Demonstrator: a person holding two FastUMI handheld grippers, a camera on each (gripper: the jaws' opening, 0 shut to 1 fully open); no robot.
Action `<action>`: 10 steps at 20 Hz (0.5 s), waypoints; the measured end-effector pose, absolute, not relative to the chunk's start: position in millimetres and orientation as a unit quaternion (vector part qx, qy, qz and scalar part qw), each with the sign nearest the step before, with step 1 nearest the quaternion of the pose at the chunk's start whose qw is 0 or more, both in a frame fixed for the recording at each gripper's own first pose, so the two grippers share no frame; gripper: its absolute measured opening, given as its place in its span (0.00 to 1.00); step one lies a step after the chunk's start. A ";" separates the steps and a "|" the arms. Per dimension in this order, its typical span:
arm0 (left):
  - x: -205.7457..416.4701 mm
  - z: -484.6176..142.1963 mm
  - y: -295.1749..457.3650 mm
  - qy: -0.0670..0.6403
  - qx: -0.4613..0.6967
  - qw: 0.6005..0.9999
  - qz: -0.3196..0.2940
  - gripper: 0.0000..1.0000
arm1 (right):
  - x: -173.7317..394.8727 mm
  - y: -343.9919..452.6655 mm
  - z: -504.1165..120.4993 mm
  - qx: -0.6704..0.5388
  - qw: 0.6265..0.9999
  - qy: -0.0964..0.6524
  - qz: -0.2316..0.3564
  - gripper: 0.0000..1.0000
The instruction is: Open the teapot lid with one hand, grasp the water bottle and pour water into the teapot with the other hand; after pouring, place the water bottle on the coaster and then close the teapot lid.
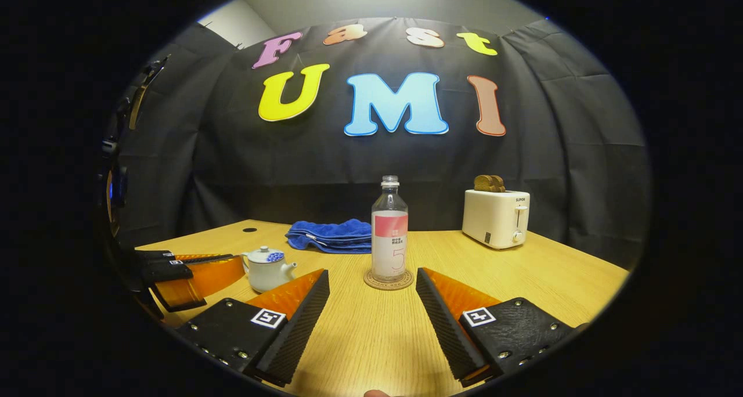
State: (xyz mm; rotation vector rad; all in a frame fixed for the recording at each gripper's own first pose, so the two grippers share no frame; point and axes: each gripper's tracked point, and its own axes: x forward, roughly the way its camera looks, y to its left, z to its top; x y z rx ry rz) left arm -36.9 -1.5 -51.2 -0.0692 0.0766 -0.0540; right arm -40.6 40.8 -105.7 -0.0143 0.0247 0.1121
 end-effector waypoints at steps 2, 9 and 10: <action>-36.8 -48.2 -1.2 0.035 -0.037 0.998 -0.026 0.12 | -42.0 42.0 -108.1 -0.007 0.998 0.015 0.054 0.95; -36.7 -42.1 -2.6 0.027 -0.021 0.999 -0.026 0.18 | -43.1 44.6 -109.5 -0.003 0.999 0.014 0.051 0.95; -35.7 -42.4 -1.3 0.025 -0.021 0.999 -0.023 0.18 | -43.1 44.9 -109.9 -0.003 0.999 0.013 0.050 0.95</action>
